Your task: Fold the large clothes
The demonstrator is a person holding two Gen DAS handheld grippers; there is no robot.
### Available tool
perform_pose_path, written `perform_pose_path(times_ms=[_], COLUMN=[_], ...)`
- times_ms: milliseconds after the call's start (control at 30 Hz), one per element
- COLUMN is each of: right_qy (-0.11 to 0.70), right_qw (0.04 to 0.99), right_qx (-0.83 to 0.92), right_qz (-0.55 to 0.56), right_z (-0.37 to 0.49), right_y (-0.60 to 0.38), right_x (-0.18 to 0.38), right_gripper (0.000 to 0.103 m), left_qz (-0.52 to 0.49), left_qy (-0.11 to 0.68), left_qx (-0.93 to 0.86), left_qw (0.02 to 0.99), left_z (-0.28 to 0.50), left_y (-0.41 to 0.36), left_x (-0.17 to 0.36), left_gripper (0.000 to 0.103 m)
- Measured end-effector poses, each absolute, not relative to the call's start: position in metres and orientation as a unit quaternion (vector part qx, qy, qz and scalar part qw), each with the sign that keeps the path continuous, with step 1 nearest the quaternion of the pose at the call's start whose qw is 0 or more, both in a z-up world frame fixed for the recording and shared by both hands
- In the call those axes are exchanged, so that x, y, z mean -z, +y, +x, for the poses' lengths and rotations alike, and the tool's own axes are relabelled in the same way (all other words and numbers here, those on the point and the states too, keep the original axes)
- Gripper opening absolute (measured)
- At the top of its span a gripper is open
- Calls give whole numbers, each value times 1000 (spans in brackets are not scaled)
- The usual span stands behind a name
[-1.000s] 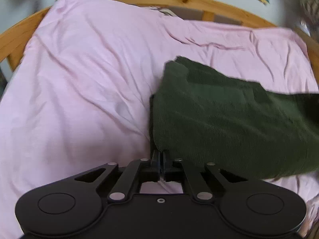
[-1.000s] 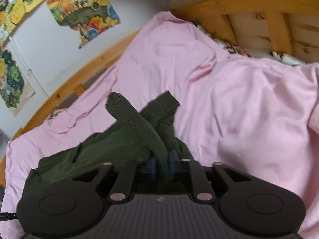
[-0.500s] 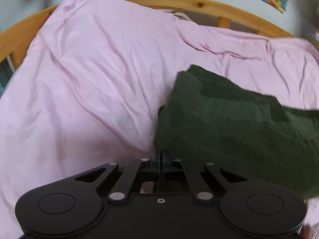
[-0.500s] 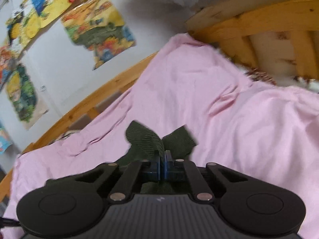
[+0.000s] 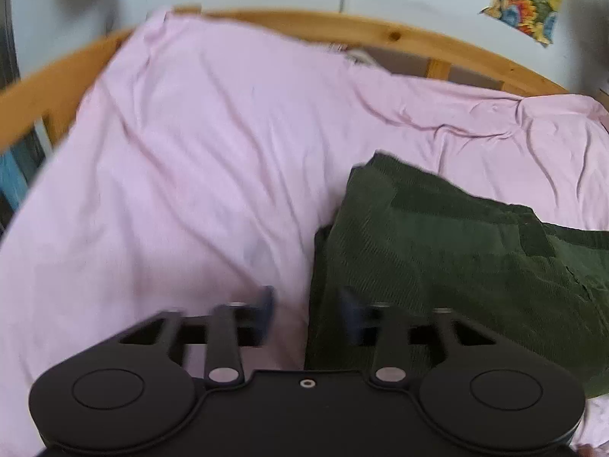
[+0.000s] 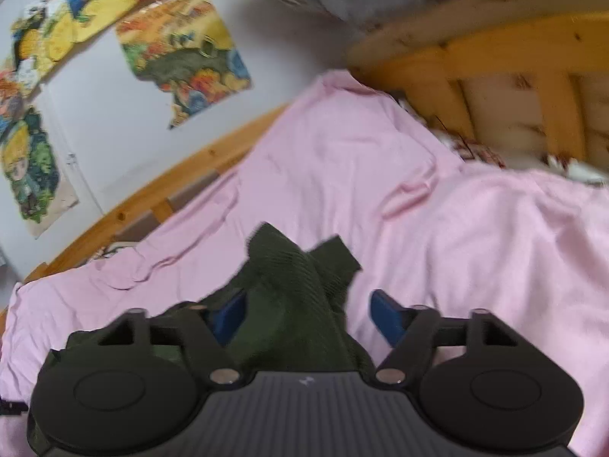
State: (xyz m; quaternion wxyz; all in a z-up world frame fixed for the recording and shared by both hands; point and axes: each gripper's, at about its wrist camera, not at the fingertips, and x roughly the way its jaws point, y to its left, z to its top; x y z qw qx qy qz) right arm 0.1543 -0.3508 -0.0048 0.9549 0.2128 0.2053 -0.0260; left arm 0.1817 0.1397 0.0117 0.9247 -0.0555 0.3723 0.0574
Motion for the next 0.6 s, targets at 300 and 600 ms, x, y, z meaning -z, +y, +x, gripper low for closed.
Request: perform_pose_path(times_ms=[300, 600], right_qy=[218, 228], right_qw=[965, 961], right_qx=[33, 108], right_qz=[143, 112], right_z=[176, 188], right_y=[-327, -329], right_x=[11, 23], right_gripper=[102, 103], left_qz=[9, -11], left_qy=[328, 356], left_qx=[-55, -68], left_qw=[943, 932], left_z=[201, 231], left_y=[106, 115], left_x=[-15, 11], left_gripper=[89, 95])
